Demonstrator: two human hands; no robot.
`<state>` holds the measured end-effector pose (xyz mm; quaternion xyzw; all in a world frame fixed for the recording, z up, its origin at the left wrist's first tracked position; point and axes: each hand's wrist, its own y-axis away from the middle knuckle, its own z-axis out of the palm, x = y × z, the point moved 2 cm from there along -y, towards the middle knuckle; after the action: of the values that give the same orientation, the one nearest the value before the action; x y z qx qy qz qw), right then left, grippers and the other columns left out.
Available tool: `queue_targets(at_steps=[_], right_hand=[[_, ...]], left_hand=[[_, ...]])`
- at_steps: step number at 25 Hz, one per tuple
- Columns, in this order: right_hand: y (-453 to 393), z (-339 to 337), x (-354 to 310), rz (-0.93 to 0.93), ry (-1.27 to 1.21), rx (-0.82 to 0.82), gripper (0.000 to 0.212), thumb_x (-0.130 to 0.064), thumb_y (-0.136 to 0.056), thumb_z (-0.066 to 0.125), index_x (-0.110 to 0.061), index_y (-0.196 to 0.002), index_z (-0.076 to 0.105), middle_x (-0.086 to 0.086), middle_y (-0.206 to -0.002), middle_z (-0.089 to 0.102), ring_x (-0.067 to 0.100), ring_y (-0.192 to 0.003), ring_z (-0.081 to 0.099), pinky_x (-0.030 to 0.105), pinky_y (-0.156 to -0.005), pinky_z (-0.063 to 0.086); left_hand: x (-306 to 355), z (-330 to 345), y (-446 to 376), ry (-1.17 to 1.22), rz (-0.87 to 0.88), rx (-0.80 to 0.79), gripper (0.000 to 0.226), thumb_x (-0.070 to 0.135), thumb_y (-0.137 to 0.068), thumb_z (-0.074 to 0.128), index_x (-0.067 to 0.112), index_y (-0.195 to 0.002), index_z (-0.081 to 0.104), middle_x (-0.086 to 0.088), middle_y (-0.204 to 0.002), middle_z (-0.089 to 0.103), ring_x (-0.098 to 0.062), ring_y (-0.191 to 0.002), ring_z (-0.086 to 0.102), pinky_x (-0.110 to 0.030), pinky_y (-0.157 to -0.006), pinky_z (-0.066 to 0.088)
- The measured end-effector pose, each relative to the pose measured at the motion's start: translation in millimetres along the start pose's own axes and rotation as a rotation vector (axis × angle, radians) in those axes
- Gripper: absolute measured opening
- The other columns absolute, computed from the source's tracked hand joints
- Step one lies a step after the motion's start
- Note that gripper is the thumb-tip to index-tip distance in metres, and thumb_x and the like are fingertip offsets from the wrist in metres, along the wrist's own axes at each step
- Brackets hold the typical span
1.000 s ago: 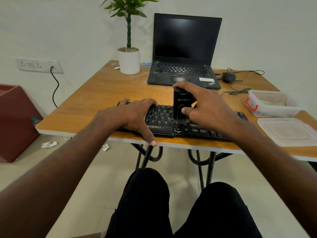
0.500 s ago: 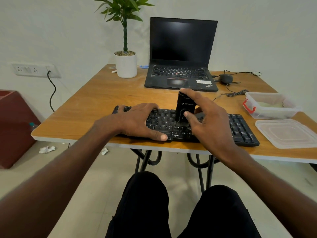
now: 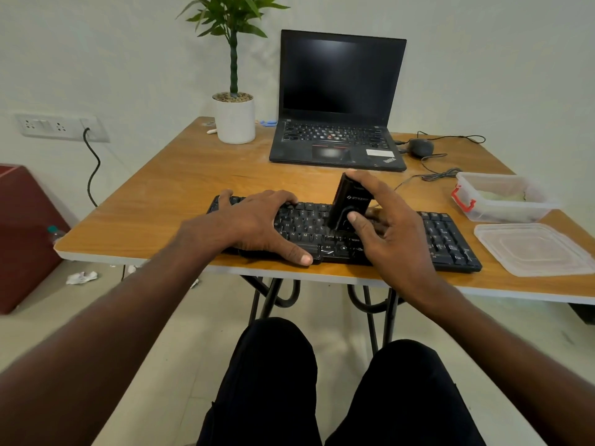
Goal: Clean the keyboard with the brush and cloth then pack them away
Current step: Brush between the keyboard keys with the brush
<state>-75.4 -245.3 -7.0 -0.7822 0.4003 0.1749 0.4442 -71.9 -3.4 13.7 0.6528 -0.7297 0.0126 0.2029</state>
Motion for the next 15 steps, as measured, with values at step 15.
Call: queue_targets(at_steps=[15], right_hand=[[-16, -19, 3, -0.036, 0.236, -0.104, 0.064, -0.007, -0.103, 0.055, -0.041, -0.154, 0.038, -0.001, -0.136, 0.049, 0.010, -0.123, 0.047, 0.026, -0.090, 0.054]], left_hand=[[1, 0, 0, 0.017, -0.013, -0.002, 0.129, 0.092, -0.046, 0.068, 0.047, -0.158, 0.023, 0.013, -0.164, 0.034, -0.023, -0.152, 0.033, -0.066, -0.124, 0.000]])
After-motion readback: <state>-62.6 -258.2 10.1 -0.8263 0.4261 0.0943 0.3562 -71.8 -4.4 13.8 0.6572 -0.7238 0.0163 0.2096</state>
